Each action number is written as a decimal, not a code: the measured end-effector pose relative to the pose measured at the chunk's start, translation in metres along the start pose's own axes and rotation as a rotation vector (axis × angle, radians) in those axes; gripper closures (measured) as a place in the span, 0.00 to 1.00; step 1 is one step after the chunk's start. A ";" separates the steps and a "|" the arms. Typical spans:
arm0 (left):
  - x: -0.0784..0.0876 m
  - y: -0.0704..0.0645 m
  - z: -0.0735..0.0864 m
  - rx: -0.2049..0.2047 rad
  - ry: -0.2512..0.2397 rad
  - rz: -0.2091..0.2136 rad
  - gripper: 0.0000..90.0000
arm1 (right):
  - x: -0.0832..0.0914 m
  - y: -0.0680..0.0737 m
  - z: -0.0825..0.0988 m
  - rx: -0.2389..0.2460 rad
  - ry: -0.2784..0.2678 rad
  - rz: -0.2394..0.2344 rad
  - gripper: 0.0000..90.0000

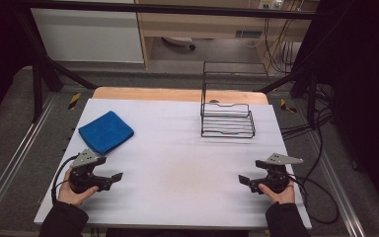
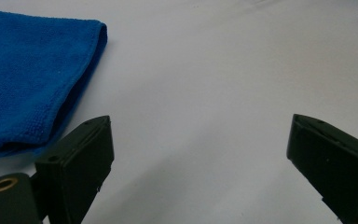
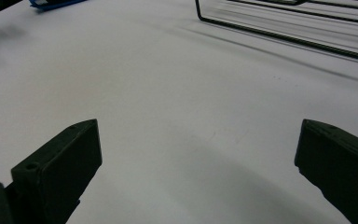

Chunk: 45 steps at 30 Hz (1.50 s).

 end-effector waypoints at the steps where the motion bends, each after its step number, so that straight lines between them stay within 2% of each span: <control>1: 0.000 0.000 0.000 0.003 -0.002 -0.003 0.08 | 0.000 0.000 0.000 0.001 0.001 0.001 0.01; 16: -0.001 0.000 -0.004 0.002 0.015 -0.009 0.10 | -0.001 0.003 -0.001 0.006 0.003 0.001 0.02; 23: 0.000 0.003 -0.011 0.004 0.020 -0.030 0.11 | -0.003 0.004 -0.001 0.013 0.008 0.000 0.02; 28: -0.004 0.007 -0.019 -0.002 0.045 -0.051 0.14 | -0.004 0.005 -0.001 0.014 0.015 -0.001 0.02; 33: -0.009 0.014 -0.025 -0.009 0.084 -0.077 0.16 | -0.004 0.005 -0.001 0.016 0.020 0.000 0.02; 36: -0.012 0.021 -0.028 0.006 0.096 -0.085 0.16 | -0.005 0.005 -0.001 0.020 0.023 0.000 0.02; 41: -0.016 0.035 -0.033 0.034 0.114 -0.126 0.19 | -0.006 0.005 -0.001 0.016 0.026 0.000 0.02; 45: -0.020 0.044 -0.038 0.032 0.125 -0.157 0.25 | -0.006 0.005 -0.001 0.022 0.028 0.000 0.02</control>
Point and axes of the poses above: each handheld gripper's, and its own axes: x roughly backward along the jaws, z roughly out of its underside, y roughly to its left, the point moved 1 cm from there along -x, roughly forward along the jaws, and after that the axes turned 2 degrees about -y, right-handed, at the moved point
